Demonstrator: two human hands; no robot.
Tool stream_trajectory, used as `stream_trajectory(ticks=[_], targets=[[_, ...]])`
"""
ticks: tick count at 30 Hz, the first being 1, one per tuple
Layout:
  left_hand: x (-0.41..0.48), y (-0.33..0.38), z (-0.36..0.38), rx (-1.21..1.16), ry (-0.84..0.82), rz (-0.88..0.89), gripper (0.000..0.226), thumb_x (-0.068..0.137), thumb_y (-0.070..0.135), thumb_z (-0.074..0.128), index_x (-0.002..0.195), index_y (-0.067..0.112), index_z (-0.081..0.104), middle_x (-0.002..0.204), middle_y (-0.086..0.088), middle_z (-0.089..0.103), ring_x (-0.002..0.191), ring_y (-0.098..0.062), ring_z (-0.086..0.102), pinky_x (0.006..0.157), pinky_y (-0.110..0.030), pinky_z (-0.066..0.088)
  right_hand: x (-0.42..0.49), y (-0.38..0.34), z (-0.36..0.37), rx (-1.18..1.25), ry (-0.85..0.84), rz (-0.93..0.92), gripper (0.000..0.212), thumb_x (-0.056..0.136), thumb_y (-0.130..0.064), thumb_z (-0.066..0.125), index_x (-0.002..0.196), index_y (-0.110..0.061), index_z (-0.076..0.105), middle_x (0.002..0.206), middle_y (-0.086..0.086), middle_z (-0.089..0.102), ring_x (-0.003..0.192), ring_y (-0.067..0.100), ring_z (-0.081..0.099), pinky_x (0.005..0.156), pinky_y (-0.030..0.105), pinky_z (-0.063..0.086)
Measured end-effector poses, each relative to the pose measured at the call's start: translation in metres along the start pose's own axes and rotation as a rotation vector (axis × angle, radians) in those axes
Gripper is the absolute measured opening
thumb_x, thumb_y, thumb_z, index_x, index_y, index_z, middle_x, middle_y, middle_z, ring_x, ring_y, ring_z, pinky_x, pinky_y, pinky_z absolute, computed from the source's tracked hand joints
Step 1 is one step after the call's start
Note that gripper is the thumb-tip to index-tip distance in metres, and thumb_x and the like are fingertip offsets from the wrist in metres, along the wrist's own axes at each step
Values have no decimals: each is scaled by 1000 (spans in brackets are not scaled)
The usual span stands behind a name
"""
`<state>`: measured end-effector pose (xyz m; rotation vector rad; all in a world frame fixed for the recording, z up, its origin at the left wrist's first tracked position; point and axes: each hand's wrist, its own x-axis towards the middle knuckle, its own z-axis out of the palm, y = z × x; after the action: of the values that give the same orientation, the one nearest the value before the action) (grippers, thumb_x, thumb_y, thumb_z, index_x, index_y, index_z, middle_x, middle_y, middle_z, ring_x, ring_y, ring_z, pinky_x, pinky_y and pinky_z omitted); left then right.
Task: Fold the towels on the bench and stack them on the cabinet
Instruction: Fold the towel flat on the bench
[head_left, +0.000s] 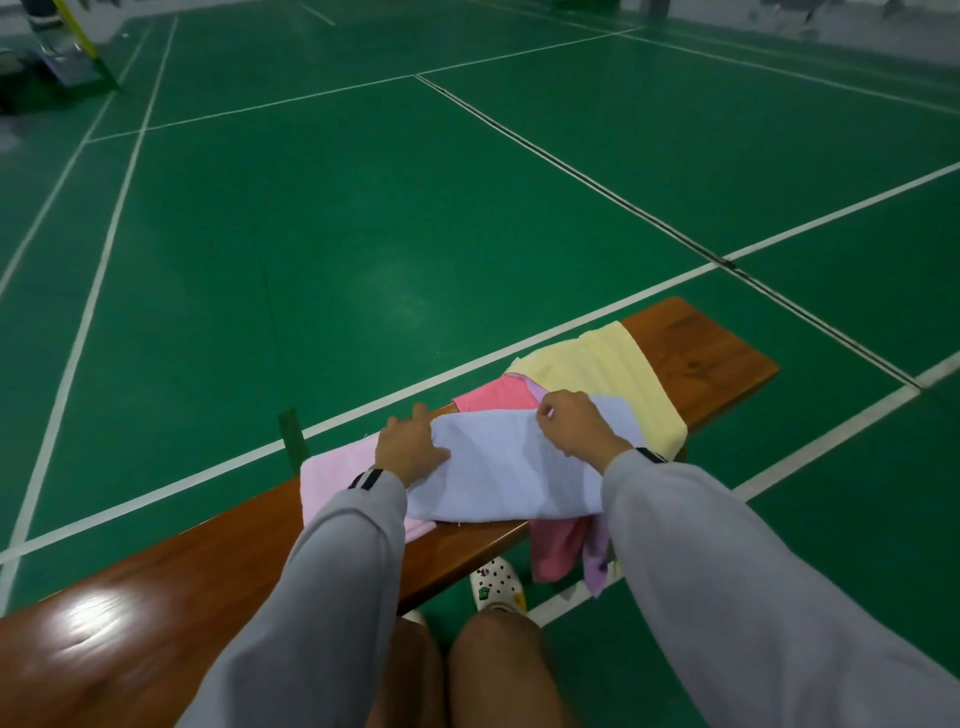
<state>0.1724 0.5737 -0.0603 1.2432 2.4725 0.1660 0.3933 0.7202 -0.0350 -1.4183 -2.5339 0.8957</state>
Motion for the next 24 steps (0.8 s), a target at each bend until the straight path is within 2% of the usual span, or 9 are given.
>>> stream_trajectory(ticks=[3,6,9,14,16,18,20,22,24], targets=[[-2,3,0,-159,-98,-68,80,79,44,81,142,12,42,130,-13,62,116,-36,60,91,-40,52,-2,-11,14,7,-91,3,21,94,-12,47,94,-8,67,88,12,66,67,35,68,55,47,62],[-3,4,-5,-230,-210,-155,82,80,38,83,146,9,43,144,-13,54,127,-33,55,100,-39,49,-4,-16,23,8,-117,22,18,93,-12,50,98,-8,67,96,13,66,74,33,68,63,49,62],[-4,6,-14,-363,-332,-207,83,79,38,83,147,10,44,144,-12,55,125,-33,57,100,-41,51,-8,-21,27,42,-106,21,15,94,-11,53,102,-7,66,98,14,68,80,32,67,74,47,61],[-10,29,-30,-608,-269,-191,39,88,24,74,117,9,53,115,-13,63,95,-28,63,77,-36,56,-20,-36,28,224,-115,30,12,95,-11,60,106,-9,64,95,11,66,80,30,66,68,38,62],[-19,42,-32,-754,-300,-184,34,91,19,72,117,4,55,110,-16,65,85,-23,64,63,-31,54,-28,-45,26,351,-142,68,13,100,-21,60,106,-11,62,92,14,66,75,30,66,60,35,61],[-24,56,-31,-845,-284,-151,31,91,12,70,116,-3,60,102,-20,68,75,-23,67,55,-30,54,-37,-51,23,474,-199,109,29,106,-40,51,103,-13,62,93,16,68,73,27,66,66,37,63],[-32,72,-34,-931,-248,-136,24,89,6,69,108,-6,62,96,-25,69,74,-27,69,60,-32,57,-45,-57,19,540,-272,159,46,107,-55,36,105,-20,65,103,11,72,80,20,67,79,37,60],[-39,90,-38,-1024,-229,-139,15,86,4,66,97,-6,64,92,-26,69,74,-30,69,64,-34,57,-53,-58,10,733,-340,245,59,104,-65,31,117,-20,67,113,12,70,91,21,65,89,41,55],[-45,107,-40,-1089,-238,-171,5,87,5,64,88,0,63,86,-19,68,70,-24,68,57,-29,56,-62,-53,-4,944,-398,290,67,96,-77,33,110,-24,71,107,6,71,97,20,63,92,41,53]])
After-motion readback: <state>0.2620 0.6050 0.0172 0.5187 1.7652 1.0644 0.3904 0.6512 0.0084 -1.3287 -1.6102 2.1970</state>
